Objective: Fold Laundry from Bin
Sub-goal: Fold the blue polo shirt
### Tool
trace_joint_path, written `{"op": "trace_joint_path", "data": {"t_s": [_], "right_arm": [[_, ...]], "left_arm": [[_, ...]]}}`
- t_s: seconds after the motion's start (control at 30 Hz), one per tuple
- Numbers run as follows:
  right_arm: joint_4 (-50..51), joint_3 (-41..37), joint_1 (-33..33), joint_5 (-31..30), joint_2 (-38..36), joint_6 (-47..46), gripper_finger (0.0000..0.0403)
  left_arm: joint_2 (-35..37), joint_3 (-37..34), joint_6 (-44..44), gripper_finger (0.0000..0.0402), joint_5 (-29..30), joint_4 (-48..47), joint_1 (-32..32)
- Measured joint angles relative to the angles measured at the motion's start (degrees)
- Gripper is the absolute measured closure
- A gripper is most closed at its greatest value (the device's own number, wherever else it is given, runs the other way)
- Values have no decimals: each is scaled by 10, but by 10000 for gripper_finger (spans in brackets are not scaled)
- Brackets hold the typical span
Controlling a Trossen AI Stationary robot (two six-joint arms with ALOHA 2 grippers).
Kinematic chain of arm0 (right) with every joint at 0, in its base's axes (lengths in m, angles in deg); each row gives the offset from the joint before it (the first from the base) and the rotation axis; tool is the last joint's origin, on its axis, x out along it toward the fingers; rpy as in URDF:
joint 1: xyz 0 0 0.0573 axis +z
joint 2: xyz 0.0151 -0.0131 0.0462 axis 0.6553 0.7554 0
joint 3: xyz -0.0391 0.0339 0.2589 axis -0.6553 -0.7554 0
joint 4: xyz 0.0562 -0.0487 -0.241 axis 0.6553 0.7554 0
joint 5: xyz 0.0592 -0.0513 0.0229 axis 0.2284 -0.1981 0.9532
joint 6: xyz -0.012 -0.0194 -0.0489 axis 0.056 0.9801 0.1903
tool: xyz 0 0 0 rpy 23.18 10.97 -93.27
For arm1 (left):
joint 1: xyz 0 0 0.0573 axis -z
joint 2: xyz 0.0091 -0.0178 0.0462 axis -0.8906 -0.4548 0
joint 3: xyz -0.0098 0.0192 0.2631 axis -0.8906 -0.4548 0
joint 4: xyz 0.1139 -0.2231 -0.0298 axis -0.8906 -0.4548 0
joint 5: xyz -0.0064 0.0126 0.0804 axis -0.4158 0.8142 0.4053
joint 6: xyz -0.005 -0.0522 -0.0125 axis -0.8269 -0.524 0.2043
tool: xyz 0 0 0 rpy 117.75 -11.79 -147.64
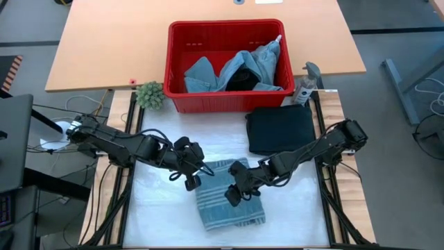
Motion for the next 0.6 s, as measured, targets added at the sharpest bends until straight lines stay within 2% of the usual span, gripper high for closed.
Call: {"op": "trace_joint_path", "data": {"t_s": [0.13,0.33,0.43,0.6], "right_arm": [[34,0,8,-36,0,-15,218],[127,0,66,-172,0,-78,231],[161,0,85,-191,0,-90,231],[181,0,96,-190,0,-116,222]], "left_arm": [[1,-27,-13,401,35,68,30],[1,-135,-122,401,41,194,86],[6,-186,-241,401,84,204,111],[27,-246,-548,401,175,173,159]]}}
